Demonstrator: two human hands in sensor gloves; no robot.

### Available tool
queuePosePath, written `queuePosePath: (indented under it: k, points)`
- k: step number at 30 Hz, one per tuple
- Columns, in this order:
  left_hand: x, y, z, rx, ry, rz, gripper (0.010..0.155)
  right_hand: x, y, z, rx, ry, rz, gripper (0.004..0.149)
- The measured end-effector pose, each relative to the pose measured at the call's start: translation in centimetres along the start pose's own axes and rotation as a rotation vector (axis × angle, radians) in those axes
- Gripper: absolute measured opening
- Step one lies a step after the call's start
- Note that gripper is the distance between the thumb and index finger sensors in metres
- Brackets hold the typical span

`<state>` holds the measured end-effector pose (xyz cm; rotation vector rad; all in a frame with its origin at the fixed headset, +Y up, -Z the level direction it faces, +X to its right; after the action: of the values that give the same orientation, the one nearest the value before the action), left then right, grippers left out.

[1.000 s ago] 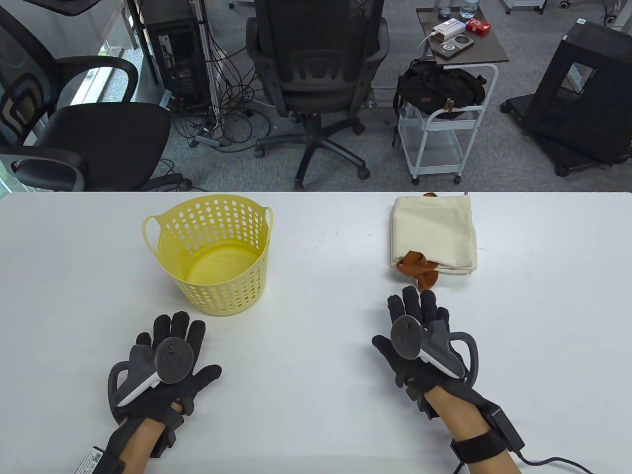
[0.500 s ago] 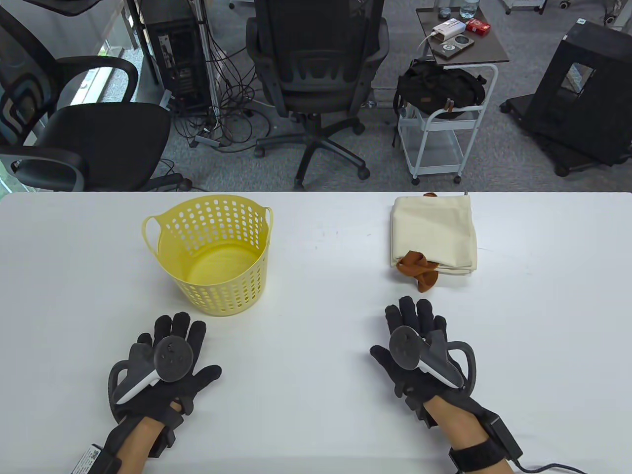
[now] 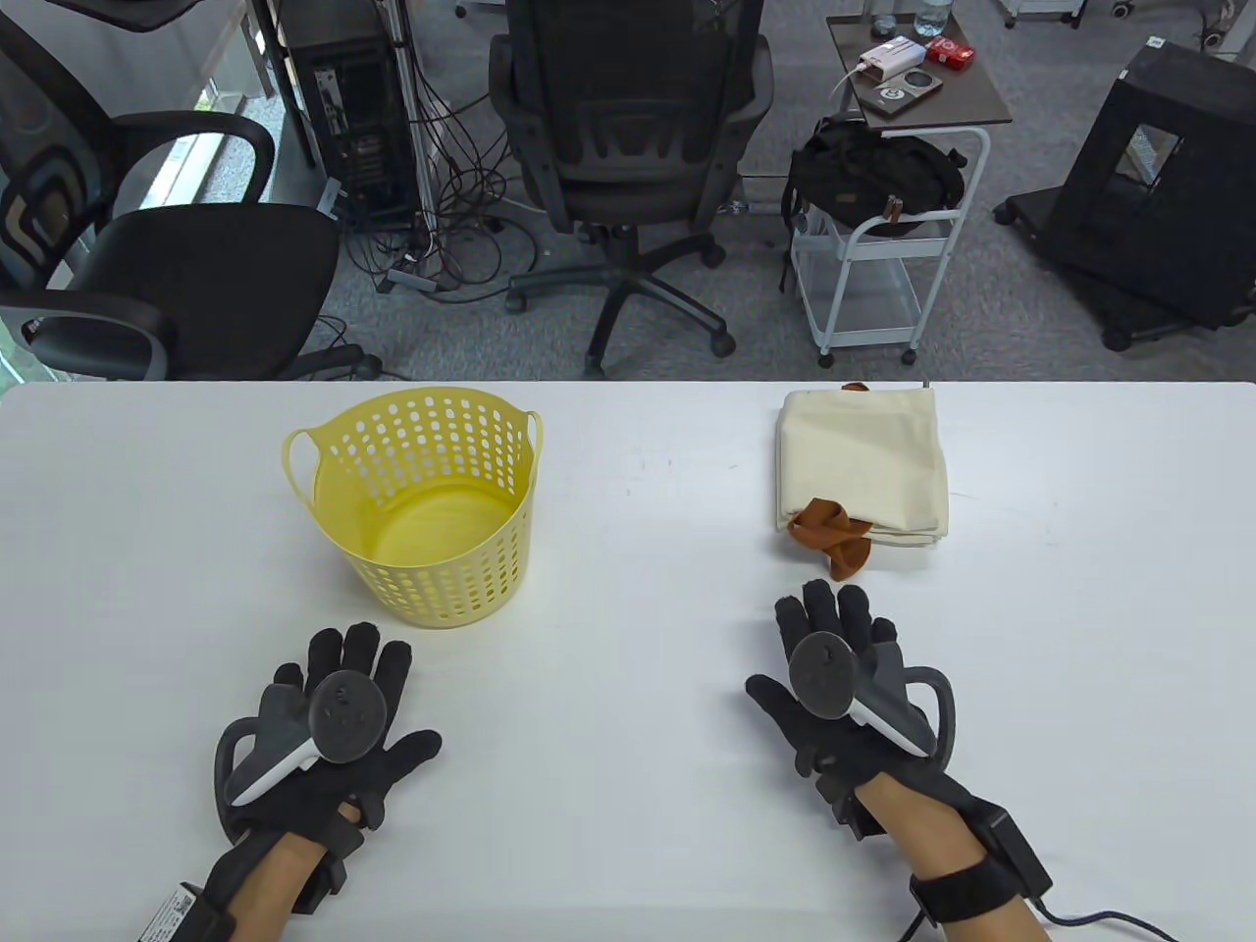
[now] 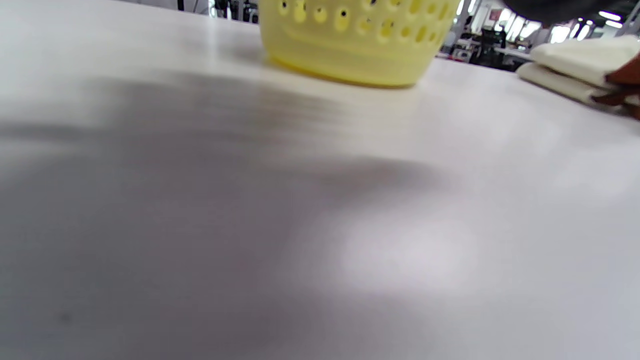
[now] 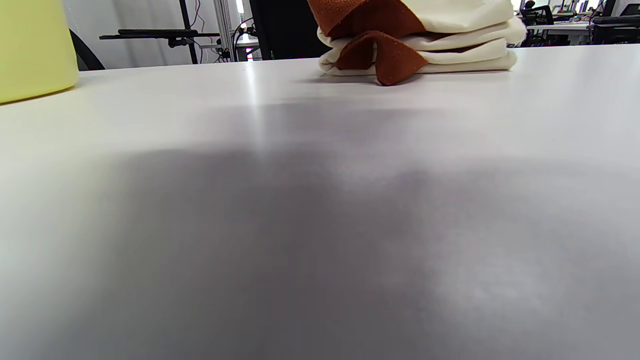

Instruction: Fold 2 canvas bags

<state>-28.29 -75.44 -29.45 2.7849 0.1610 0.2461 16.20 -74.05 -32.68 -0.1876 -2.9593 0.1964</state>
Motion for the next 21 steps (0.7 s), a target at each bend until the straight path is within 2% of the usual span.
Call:
queuePosePath:
  k: [8, 21]
  points:
    - [0.5, 1.0, 0.6, -0.045, -0.016, 0.049, 0.092, 0.8, -1.5, 0.0, 0.043, 0.019, -0.063, 0.080]
    - [0.5, 0.5, 0.3, -0.024, -0.018, 0.037, 0.091, 1.0, -2.4, 0.2, 0.074, 0.020, -0.081, 0.080]
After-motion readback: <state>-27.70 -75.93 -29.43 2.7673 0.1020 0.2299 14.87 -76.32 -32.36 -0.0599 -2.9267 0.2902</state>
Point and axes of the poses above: the tracker on the back of each hand, its own x axis roughly to the thumb side, its own z axis roughly from the wrist to the fingertips, y = z × x, the point moved 4 cm from there along z, roughly from the wrist to the fingertips, and after that the axes turned 3 degrees about y, right-handed, at the moved point
